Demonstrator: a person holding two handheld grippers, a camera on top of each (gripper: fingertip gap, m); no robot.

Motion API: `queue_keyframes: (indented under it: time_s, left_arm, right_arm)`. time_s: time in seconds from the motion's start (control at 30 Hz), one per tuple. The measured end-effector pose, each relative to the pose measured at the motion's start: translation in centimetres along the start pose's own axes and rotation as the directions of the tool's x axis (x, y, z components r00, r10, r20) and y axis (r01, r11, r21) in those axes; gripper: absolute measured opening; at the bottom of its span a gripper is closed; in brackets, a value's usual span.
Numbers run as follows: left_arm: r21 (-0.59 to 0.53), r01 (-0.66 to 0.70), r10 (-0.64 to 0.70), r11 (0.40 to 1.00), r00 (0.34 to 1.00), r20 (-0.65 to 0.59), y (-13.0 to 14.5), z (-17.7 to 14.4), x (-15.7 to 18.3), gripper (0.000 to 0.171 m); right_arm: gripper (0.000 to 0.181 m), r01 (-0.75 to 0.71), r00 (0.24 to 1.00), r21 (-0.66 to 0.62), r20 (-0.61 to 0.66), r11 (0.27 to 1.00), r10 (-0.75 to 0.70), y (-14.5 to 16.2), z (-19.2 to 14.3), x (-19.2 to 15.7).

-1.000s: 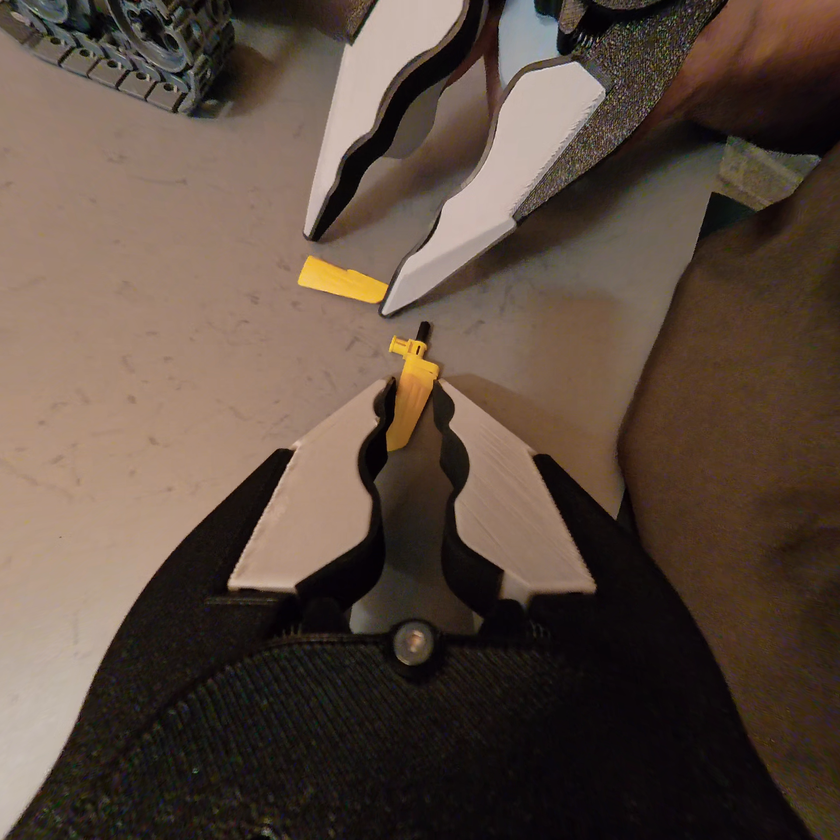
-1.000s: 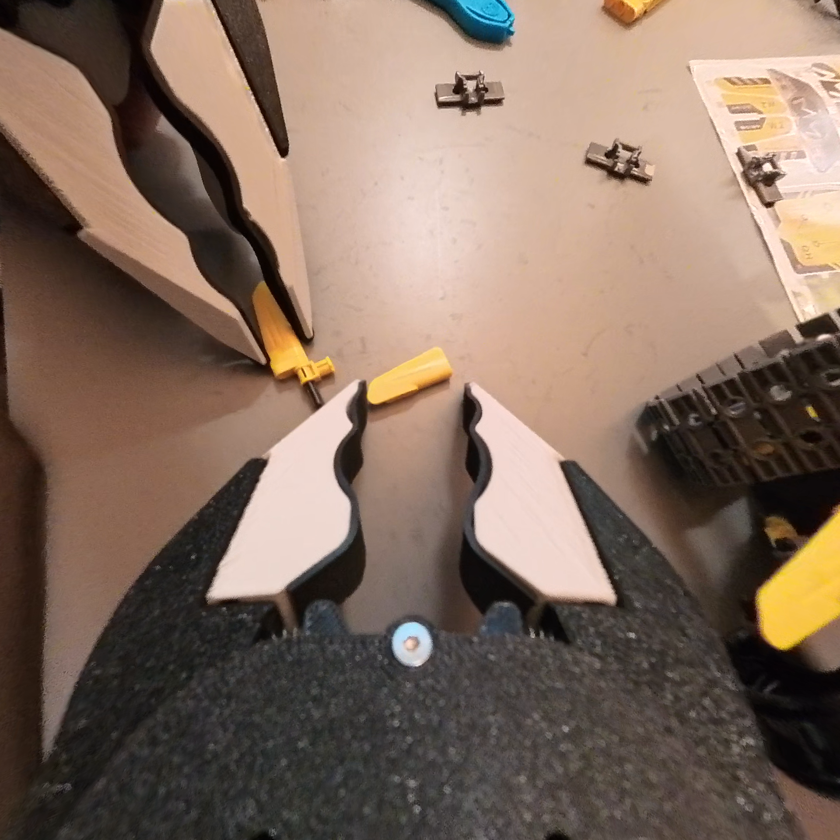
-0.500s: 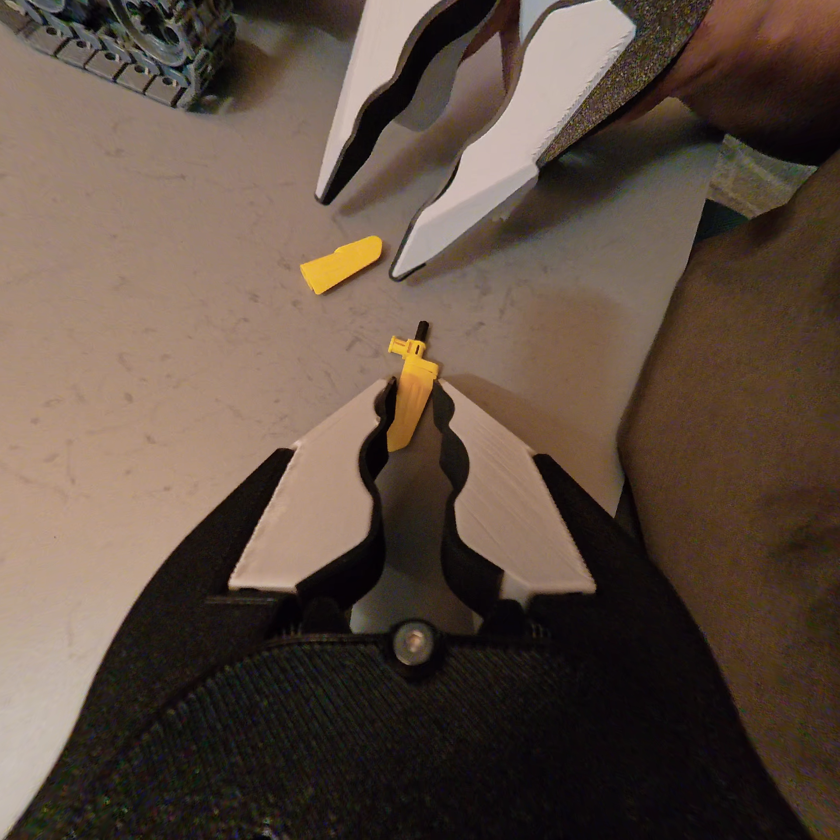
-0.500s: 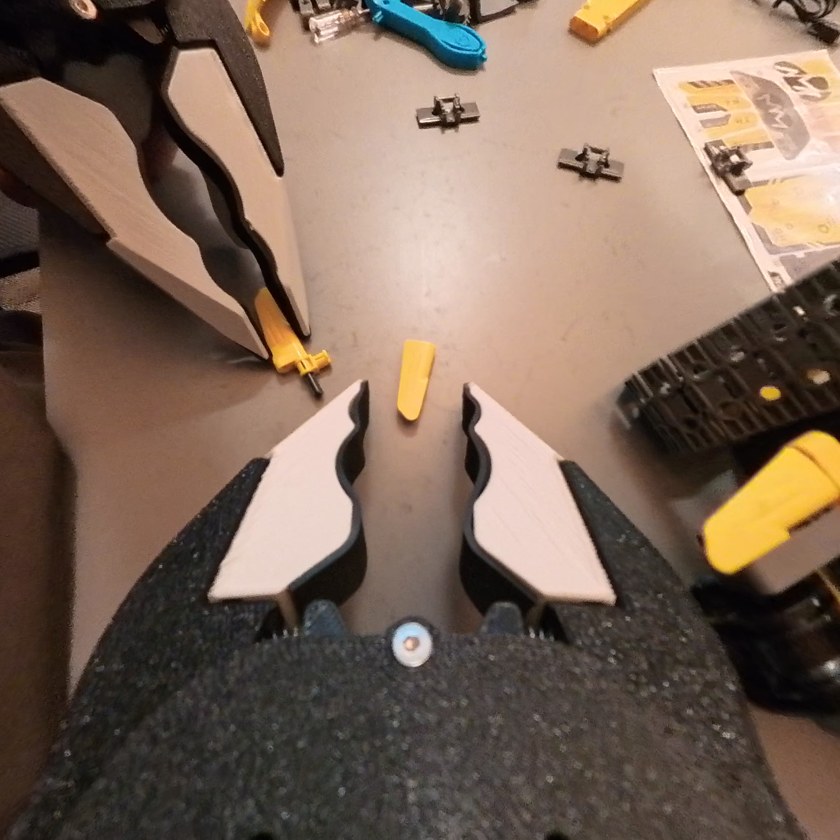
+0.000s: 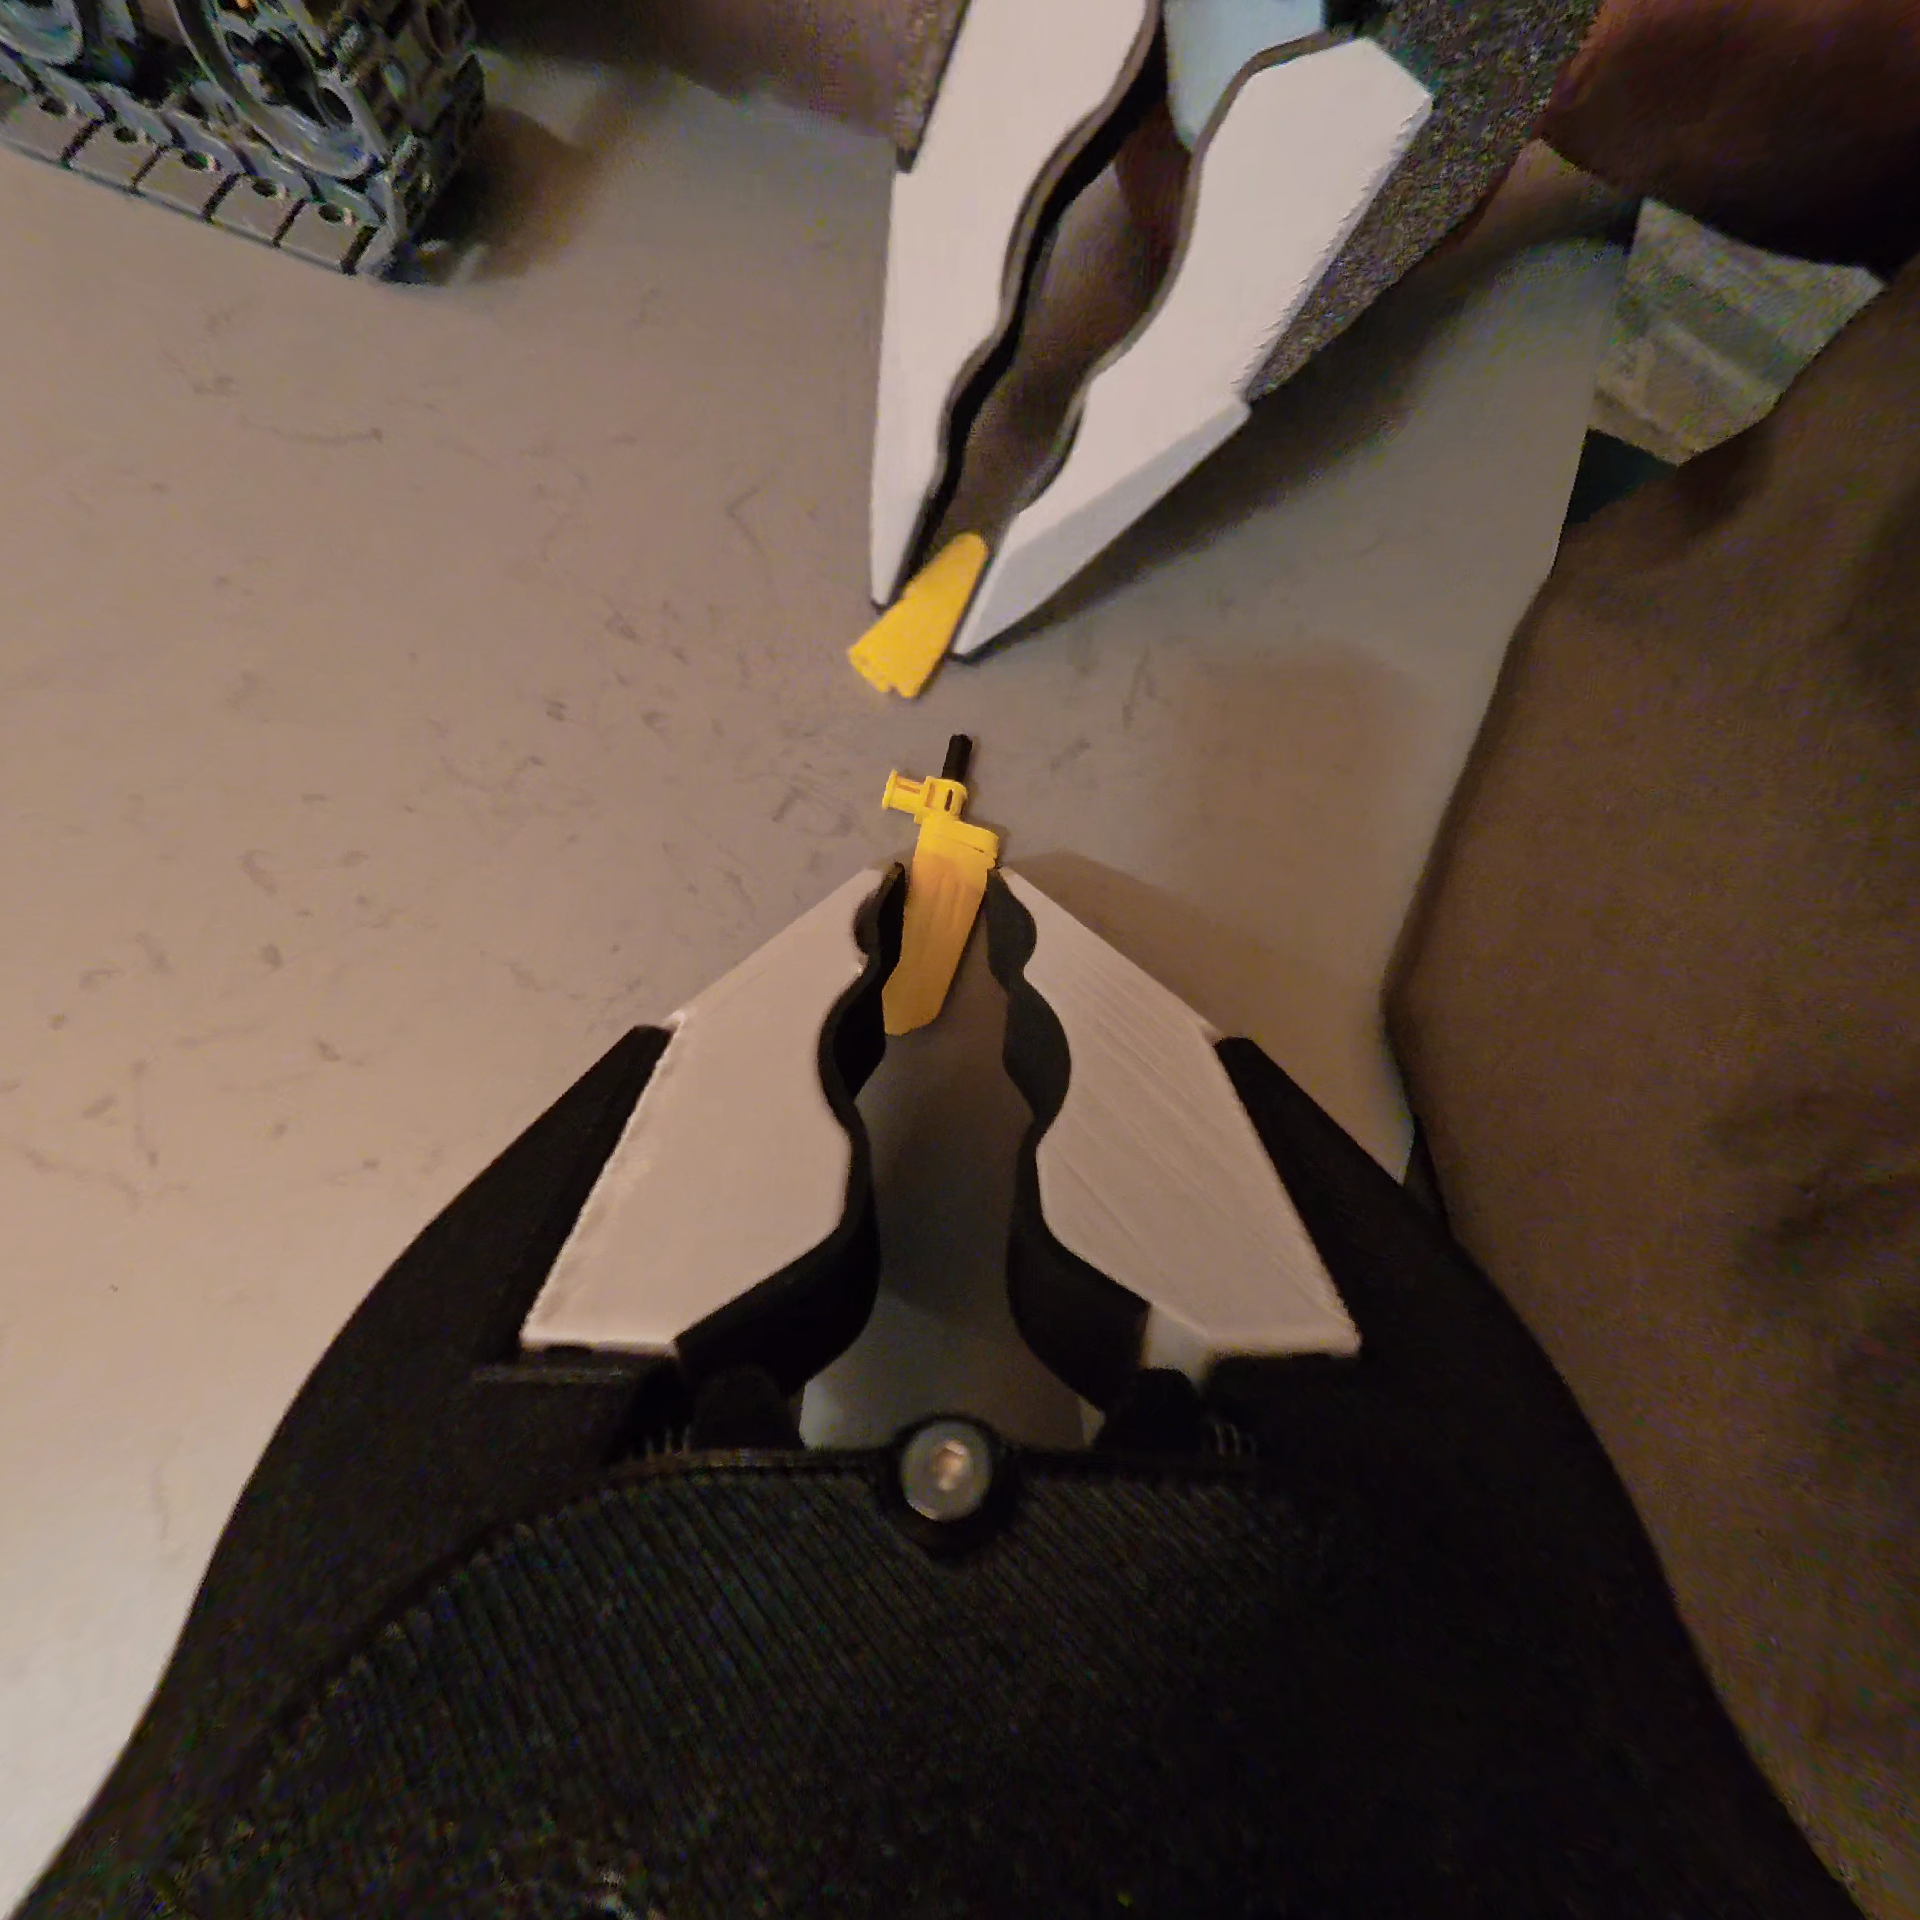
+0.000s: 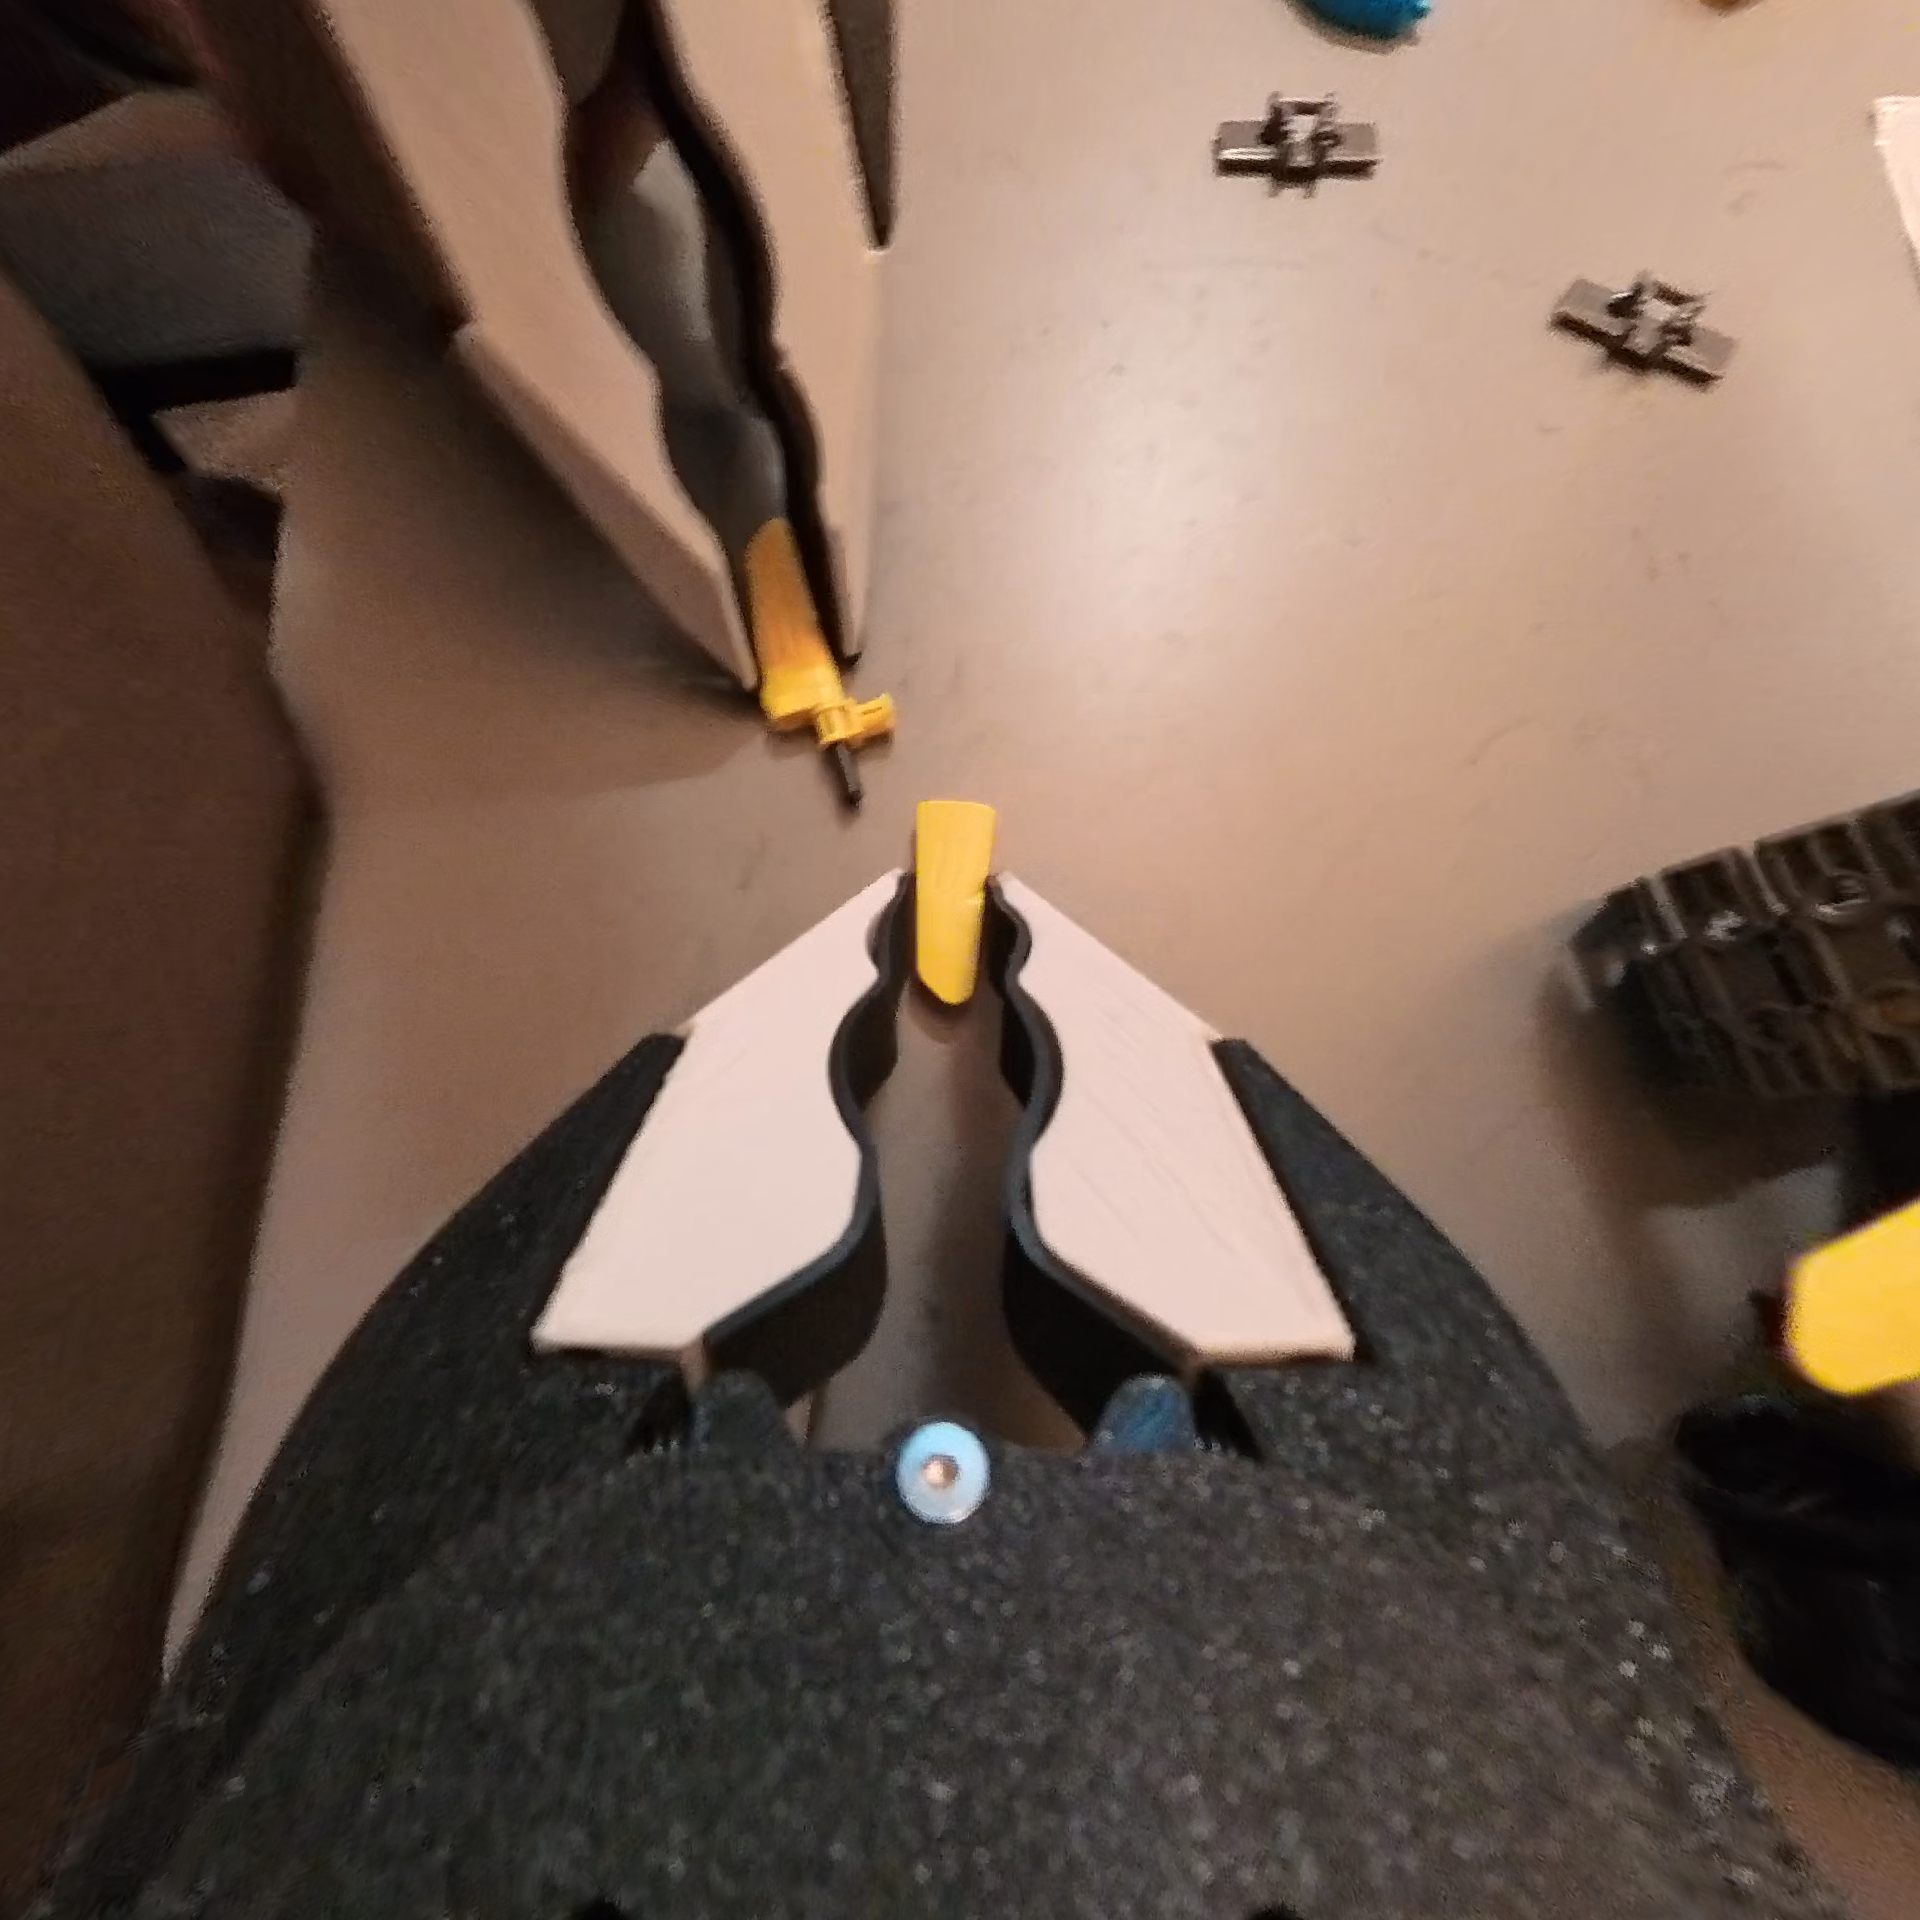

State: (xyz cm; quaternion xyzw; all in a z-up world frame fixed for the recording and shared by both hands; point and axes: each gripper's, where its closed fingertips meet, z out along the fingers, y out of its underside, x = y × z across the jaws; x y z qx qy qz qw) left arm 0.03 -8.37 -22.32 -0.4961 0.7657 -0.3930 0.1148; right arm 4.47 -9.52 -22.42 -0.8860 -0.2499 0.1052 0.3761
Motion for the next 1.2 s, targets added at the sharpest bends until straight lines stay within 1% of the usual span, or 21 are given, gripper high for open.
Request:
queue_keyframes:
  time_s: [0.13, 0.23, 0.4, 0.63, 0.83, 1.1, 1.2]
  left_arm:
    - [-0.008, -0.03, 0.029, 1.0, 0.999, -0.025, -0.2, 0.2, 0.2, 0.013]
    - [-0.016, -0.064, 0.064, 0.998, 0.997, -0.037, -0.3, 0.5, 0.3, 0.013]
    - [-0.025, -0.096, 0.095, 0.995, 0.995, -0.03, -0.2, 0.7, 0.5, 0.014]
    - [-0.027, -0.086, 0.085, 0.996, 0.995, -0.044, -0.2, 0.7, 0.6, 0.013]
    - [-0.028, -0.087, 0.085, 0.996, 0.995, -0.05, -0.3, 0.8, 0.6, 0.013]
    - [-0.029, -0.079, 0.077, 0.996, 0.995, -0.065, -0.3, 0.8, 0.7, 0.012]
    - [-0.03, -0.08, 0.078, 0.996, 0.995, -0.067, -0.3, 0.8, 0.7, 0.012]
  right_arm:
    - [0.012, 0.098, 0.994, -0.011, 0.051, 0.995, -0.098, 0.9, -0.9, -1.6]
    - [0.012, 0.154, 0.986, -0.001, 0.072, 0.988, -0.153, 0.9, -1.0, -2.4]
    - [0.012, 0.167, 0.98, 0.018, 0.104, 0.986, -0.168, 0.9, -0.9, -2.4]
    - [0.012, 0.259, 0.956, 0.032, 0.133, 0.965, -0.261, 0.8, -0.9, -2.5]
    - [0.012, 0.27, 0.948, 0.038, 0.166, 0.962, -0.272, 0.7, -0.8, -2.5]
    - [0.012, 0.2, 0.951, 0.027, 0.234, 0.979, -0.201, 0.7, -0.7, -2.5]
    - [0.012, 0.214, 0.944, 0.03, 0.251, 0.976, -0.214, 0.7, -0.7, -2.5]
